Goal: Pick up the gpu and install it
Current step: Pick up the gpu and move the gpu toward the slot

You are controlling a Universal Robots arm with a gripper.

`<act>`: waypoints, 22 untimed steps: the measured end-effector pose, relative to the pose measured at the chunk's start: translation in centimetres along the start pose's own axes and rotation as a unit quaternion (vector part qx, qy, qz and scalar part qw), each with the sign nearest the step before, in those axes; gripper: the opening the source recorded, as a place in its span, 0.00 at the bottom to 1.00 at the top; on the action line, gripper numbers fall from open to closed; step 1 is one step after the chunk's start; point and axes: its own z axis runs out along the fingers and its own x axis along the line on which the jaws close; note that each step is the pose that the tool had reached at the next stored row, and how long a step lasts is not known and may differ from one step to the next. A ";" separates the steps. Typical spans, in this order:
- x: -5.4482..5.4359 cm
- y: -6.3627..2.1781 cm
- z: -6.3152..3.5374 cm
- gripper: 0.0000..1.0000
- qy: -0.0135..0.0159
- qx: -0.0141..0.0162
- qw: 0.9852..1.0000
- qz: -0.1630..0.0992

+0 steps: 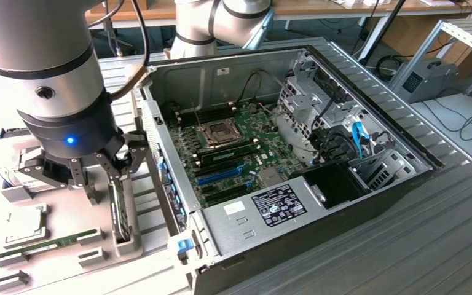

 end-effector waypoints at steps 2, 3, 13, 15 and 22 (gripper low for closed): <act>0.0 0.00 0.04 0.42 0.000 0.000 1.000 0.000; 0.0 0.00 0.06 0.42 0.000 0.000 1.000 0.000; 0.0 -0.01 0.32 0.42 0.000 0.000 1.000 0.000; 0.0 -0.01 0.36 0.42 0.000 0.000 1.000 0.000; 0.0 -0.02 0.49 0.42 0.000 0.000 1.000 0.000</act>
